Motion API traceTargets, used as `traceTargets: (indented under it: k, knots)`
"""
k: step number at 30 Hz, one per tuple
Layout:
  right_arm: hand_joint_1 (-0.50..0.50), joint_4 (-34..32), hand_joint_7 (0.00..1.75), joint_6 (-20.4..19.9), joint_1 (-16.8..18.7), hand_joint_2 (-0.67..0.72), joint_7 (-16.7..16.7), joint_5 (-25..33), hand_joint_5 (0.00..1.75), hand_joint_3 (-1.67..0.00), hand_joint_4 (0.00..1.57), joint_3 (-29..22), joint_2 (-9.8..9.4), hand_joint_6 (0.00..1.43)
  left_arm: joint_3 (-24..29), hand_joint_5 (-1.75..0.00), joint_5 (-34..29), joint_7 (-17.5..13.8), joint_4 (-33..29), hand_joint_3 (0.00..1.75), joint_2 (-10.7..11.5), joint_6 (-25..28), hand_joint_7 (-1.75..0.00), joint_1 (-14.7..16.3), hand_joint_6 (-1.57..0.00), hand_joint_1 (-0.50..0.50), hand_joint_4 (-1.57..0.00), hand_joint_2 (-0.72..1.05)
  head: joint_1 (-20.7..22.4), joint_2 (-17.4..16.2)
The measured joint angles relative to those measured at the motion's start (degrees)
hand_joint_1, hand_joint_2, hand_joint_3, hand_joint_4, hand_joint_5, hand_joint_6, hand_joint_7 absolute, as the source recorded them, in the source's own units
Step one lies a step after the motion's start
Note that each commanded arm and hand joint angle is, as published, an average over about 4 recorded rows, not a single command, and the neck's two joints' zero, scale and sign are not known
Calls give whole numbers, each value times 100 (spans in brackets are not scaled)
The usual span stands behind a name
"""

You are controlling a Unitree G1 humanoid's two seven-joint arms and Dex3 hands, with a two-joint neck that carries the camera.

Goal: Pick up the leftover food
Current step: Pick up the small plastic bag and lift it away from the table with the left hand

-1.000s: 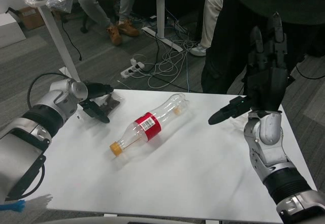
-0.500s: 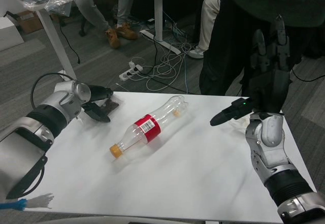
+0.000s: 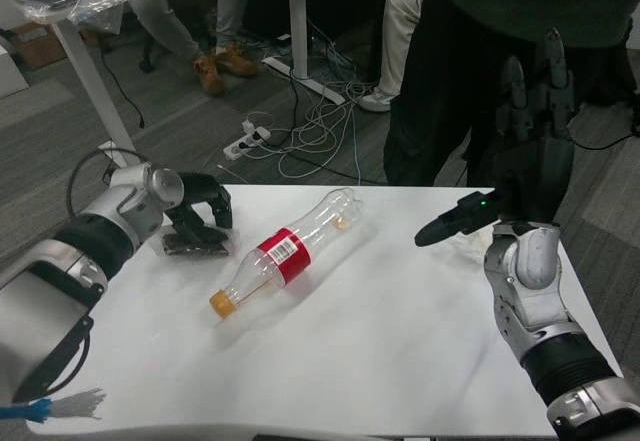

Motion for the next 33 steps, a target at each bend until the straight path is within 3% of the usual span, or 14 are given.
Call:
traceTargets:
  k: [9,16,21,25,33]
  knots:
    - [-46,6,0,-32,13,72,0,32,0,0,0,36,-7,0,836,-175,-30,32,-704,105,-111,-12,-154,524,-99,-50,-157,69,41,-7]
    - [-46,-7,0,-47,94,72,-1,35,0,0,0,37,-9,0,1404,-175,-415,178,-1014,105,-301,-32,-154,785,-95,-50,-157,69,21,19]
    - [-46,-29,0,-73,114,72,0,36,0,0,0,37,-17,0,2190,-175,-955,417,-1546,105,-539,-169,-154,989,-95,-50,-157,63,-49,64]
    - [-46,-37,0,-83,118,69,-1,43,0,0,0,38,-27,0,2852,-175,-1791,759,-2102,107,-740,-523,-154,1126,-97,-50,-157,60,-225,172]
    - [-46,-17,0,-83,113,72,-2,45,0,0,0,43,-41,0,3530,-175,-3179,1394,-2647,113,-1010,-1360,-154,1158,-101,-50,-157,60,-568,436]
